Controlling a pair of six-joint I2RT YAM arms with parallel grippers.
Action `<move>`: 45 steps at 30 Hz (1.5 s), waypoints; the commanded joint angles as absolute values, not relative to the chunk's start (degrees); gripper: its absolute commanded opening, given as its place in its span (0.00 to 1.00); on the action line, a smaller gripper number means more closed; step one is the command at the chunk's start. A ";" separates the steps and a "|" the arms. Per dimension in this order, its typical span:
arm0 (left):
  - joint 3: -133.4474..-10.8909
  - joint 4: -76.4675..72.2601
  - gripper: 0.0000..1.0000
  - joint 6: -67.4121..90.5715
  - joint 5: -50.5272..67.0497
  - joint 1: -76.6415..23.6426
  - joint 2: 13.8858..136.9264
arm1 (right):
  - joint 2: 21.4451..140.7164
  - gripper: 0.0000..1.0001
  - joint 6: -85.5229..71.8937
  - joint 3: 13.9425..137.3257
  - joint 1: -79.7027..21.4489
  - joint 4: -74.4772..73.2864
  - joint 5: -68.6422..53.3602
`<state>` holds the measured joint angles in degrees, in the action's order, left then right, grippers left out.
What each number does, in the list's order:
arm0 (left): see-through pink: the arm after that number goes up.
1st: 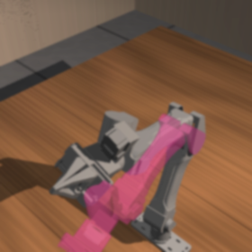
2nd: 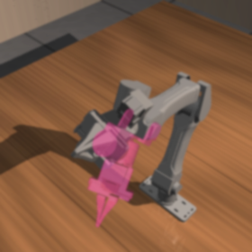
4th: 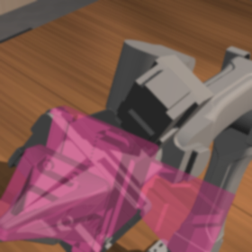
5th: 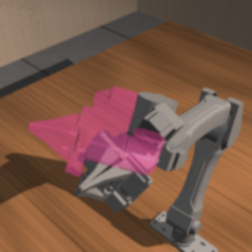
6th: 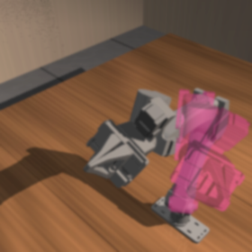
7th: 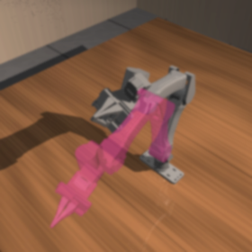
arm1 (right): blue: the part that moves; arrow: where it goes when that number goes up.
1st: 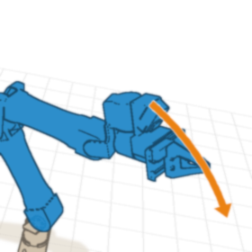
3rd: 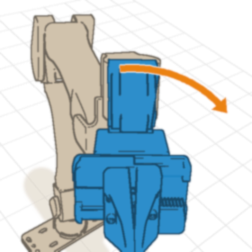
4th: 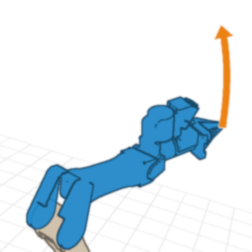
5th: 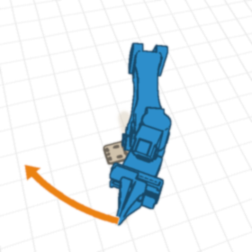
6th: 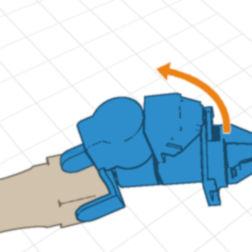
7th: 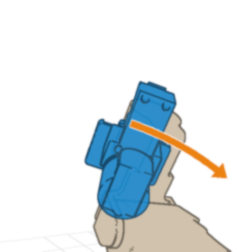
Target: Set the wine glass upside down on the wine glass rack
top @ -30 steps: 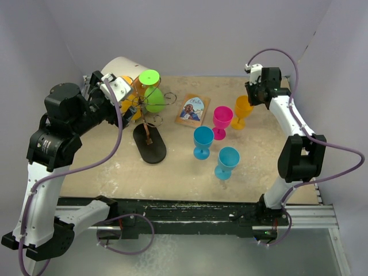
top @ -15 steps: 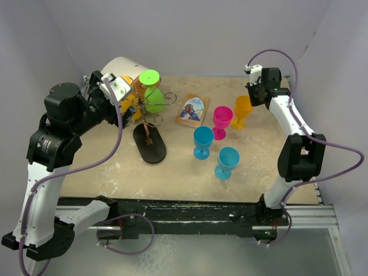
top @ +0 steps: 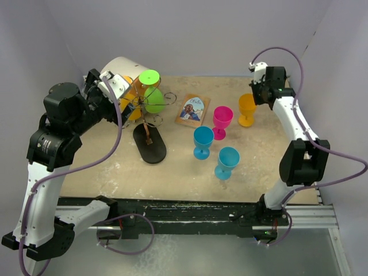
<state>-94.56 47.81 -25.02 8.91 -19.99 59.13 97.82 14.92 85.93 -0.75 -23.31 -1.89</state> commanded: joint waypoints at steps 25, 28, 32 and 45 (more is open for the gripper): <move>-101.22 41.18 0.99 -3.63 21.63 -12.72 58.05 | 63.95 0.00 4.35 95.07 0.06 -20.43 -29.62; -103.15 41.07 0.99 0.21 25.76 -12.57 59.92 | 63.55 0.00 2.53 96.05 -0.17 -18.66 -33.10; -104.06 39.43 0.99 3.78 28.32 -12.59 63.10 | 63.69 0.00 -0.04 97.29 -0.64 -15.61 -36.84; -106.73 29.72 0.98 18.51 36.29 -12.93 72.27 | 66.79 0.00 -2.90 99.15 -6.95 -9.20 -40.21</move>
